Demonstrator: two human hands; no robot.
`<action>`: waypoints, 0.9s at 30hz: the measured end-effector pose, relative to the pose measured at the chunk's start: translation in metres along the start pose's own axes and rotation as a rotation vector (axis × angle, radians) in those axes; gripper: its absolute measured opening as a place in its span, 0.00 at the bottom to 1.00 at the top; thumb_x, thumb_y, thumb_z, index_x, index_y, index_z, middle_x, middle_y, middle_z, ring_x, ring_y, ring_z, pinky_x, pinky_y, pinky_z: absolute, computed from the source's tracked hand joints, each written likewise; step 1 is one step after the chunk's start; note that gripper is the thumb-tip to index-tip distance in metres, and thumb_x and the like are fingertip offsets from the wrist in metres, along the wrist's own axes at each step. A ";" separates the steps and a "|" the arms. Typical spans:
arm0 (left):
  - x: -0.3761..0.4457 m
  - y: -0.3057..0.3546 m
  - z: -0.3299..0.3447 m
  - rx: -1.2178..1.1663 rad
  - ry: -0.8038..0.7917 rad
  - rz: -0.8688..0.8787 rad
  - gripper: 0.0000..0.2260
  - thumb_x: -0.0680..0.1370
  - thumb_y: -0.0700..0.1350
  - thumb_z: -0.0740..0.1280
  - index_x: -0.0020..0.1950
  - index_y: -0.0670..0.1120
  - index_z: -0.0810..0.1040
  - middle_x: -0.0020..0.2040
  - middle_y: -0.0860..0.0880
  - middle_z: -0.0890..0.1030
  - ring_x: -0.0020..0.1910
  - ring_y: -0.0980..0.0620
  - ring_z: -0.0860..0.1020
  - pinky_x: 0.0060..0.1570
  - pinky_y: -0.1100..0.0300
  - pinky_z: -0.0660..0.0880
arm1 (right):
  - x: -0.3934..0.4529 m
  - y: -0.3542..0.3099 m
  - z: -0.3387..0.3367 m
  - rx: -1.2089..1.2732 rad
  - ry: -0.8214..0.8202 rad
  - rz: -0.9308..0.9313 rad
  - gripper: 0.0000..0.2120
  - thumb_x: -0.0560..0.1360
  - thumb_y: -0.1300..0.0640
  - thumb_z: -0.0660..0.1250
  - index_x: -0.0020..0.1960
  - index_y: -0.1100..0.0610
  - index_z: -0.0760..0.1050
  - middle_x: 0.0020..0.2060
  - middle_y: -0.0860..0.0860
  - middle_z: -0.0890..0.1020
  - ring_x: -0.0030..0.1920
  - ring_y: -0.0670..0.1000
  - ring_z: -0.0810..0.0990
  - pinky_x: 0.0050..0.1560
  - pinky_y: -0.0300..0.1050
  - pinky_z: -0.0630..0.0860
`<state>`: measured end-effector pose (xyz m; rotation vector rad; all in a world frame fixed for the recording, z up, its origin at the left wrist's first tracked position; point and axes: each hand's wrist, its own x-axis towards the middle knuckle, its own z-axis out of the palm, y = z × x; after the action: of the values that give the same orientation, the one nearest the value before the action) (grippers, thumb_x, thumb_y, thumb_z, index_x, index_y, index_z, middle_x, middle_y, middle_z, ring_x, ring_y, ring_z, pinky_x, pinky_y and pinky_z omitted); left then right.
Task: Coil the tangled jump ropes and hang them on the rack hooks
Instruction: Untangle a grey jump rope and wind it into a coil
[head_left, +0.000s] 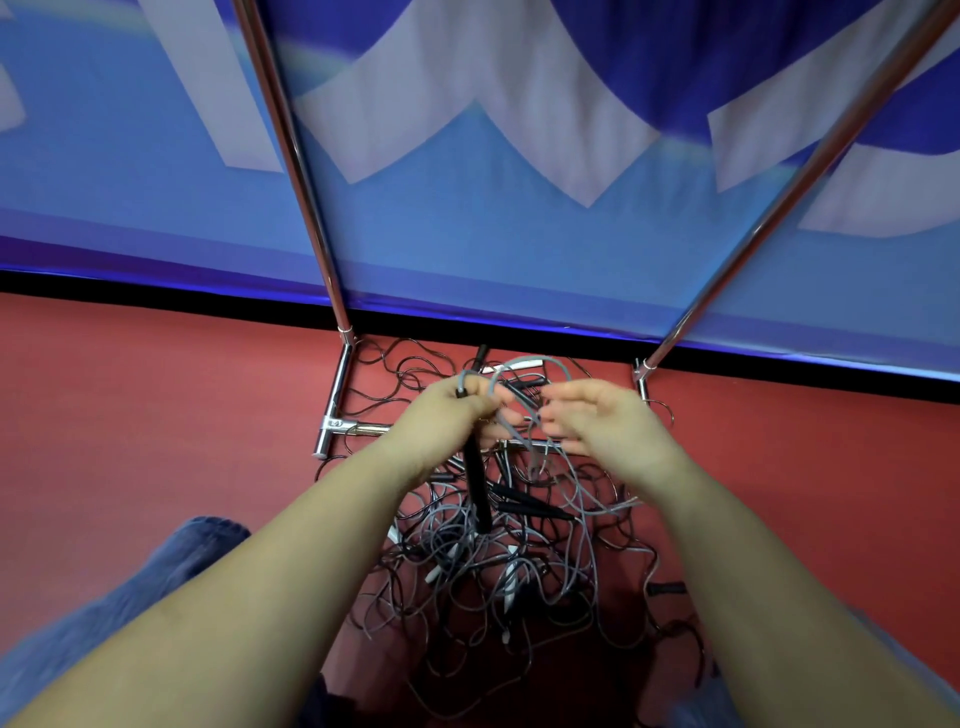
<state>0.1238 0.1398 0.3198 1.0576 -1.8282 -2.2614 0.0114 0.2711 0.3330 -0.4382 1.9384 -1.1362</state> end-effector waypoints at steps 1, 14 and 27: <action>0.000 0.003 -0.001 -0.075 0.035 -0.007 0.11 0.82 0.36 0.57 0.45 0.44 0.76 0.34 0.49 0.84 0.31 0.54 0.82 0.43 0.58 0.76 | 0.000 0.005 0.002 -0.242 -0.028 -0.030 0.08 0.77 0.62 0.64 0.53 0.53 0.78 0.49 0.54 0.83 0.43 0.50 0.80 0.48 0.47 0.78; -0.001 0.003 -0.003 0.067 -0.145 -0.062 0.18 0.76 0.27 0.56 0.59 0.43 0.76 0.53 0.46 0.82 0.49 0.53 0.79 0.46 0.66 0.73 | -0.002 -0.002 0.003 0.215 -0.054 0.092 0.04 0.78 0.59 0.65 0.45 0.59 0.75 0.39 0.56 0.84 0.39 0.52 0.85 0.42 0.44 0.82; 0.002 -0.001 -0.003 -0.030 0.036 -0.003 0.10 0.81 0.35 0.59 0.45 0.44 0.77 0.36 0.50 0.84 0.33 0.55 0.80 0.43 0.60 0.76 | 0.004 0.014 0.001 -0.357 -0.077 -0.030 0.10 0.75 0.56 0.68 0.57 0.51 0.77 0.44 0.48 0.82 0.40 0.46 0.79 0.47 0.43 0.75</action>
<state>0.1241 0.1363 0.3180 1.0899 -1.7753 -2.2489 0.0115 0.2752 0.3188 -0.6924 2.0759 -0.7770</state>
